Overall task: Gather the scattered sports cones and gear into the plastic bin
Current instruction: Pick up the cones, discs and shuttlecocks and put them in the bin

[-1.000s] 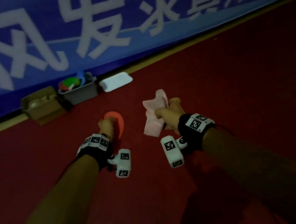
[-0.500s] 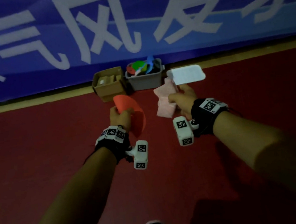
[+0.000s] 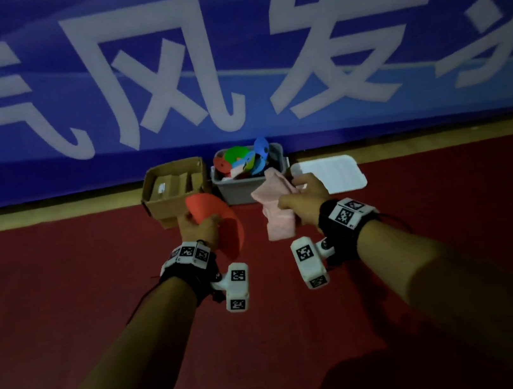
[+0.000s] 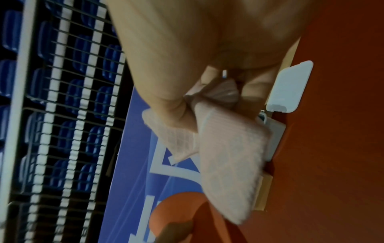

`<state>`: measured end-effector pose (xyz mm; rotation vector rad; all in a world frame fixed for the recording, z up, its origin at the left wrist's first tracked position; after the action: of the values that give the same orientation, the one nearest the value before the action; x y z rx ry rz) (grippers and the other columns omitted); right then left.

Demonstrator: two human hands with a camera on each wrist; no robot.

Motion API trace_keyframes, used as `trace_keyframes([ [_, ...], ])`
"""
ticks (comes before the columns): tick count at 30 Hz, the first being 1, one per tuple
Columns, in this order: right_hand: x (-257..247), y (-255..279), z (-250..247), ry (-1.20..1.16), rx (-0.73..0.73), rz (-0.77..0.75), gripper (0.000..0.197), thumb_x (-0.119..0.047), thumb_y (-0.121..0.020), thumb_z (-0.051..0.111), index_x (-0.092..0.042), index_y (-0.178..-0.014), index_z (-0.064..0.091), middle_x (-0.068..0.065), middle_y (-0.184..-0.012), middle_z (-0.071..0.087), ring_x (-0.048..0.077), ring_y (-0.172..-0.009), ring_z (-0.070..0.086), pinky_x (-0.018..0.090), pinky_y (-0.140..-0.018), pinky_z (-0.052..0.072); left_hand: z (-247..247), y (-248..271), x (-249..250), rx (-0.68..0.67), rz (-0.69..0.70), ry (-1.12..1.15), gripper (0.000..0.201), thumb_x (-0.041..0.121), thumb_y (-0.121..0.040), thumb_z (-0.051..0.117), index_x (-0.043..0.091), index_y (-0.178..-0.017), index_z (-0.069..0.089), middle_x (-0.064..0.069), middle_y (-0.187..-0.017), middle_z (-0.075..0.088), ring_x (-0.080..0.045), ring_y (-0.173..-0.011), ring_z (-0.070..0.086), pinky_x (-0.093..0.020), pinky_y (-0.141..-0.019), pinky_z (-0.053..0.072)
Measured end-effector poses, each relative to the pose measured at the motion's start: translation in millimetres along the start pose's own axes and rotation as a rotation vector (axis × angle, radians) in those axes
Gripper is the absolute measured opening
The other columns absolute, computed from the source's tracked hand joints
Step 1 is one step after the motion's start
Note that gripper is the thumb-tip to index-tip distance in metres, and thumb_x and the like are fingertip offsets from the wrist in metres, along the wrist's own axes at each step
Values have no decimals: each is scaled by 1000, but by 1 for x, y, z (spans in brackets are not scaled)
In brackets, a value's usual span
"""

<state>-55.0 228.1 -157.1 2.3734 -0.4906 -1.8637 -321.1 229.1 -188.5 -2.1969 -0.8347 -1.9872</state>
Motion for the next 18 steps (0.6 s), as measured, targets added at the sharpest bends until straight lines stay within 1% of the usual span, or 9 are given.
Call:
trace_keyframes([
  [2,-20,-44,6,44,-10,-13,34,-10,-74,72,-22,-101,54,1,-90,61,21,-85,61,31,-71,52,20,-50,28,-13,8,-3,57,6,-82,68,10,-133,42,-13,-111,53,-28,-89,53,-38,-77,45],
  [5,-51,-107,16,130,-8,-77,27,-9,-71,71,-28,-83,56,-2,-78,60,18,-73,58,24,-60,43,47,-105,59,-46,25,-14,61,5,-82,69,13,-135,41,-12,-115,52,-30,-94,53,-38,-81,46],
  [7,-65,-152,22,155,-1,-95,26,-7,-72,70,-27,-83,57,-3,-77,59,17,-70,56,23,-59,41,65,-142,75,-63,61,-58,65,4,-80,71,12,-138,41,-16,-120,56,-32,-99,57,-42,-85,49],
  [9,-75,-202,25,175,17,-110,23,-6,-73,69,-24,-84,59,-2,-75,59,17,-70,56,21,-57,42,83,-181,89,-80,97,-118,65,4,-81,71,11,-139,42,-17,-119,59,-31,-97,58,-44,-88,50],
  [11,-83,-262,34,229,12,-120,19,-7,-76,68,-20,-86,61,-2,-73,58,13,-65,53,16,-50,39,99,-232,101,-75,110,-191,61,8,-81,73,11,-136,45,-16,-115,61,-33,-97,60,-46,-90,51],
  [12,-82,-282,35,253,14,-111,17,-7,-77,67,-19,-87,62,-1,-73,57,11,-63,51,16,-48,37,103,-250,105,-77,103,-231,60,13,-81,74,13,-135,47,-14,-114,62,-34,-98,60,-48,-91,51],
  [15,-83,-369,43,255,1,-67,21,-9,-75,70,-19,-91,60,1,-79,60,17,-72,55,21,-53,39,120,-319,121,-32,76,-299,56,21,-82,74,19,-133,51,-7,-114,62,-30,-97,58,-45,-92,49],
  [17,-94,-427,51,278,-6,-48,28,-13,-72,75,-22,-93,59,4,-90,66,21,-82,61,24,-65,46,135,-363,134,-13,39,-297,54,22,-79,75,25,-128,54,-10,-114,65,-31,-96,61,-50,-91,51],
  [18,-103,-456,57,281,-20,-44,29,-14,-70,76,-23,-93,60,5,-95,68,22,-84,63,27,-71,50,144,-385,142,-8,23,-283,52,20,-77,76,25,-125,56,-11,-110,67,-33,-94,63,-52,-89,53],
])
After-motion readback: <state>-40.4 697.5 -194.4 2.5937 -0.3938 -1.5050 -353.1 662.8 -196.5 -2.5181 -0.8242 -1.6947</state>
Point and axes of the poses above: each hand's wrist, its own y-axis away from the middle knuckle, its own z-axis out of the palm, x = y × z, the point moved 10 cm from there along -y, towards the middle knuckle
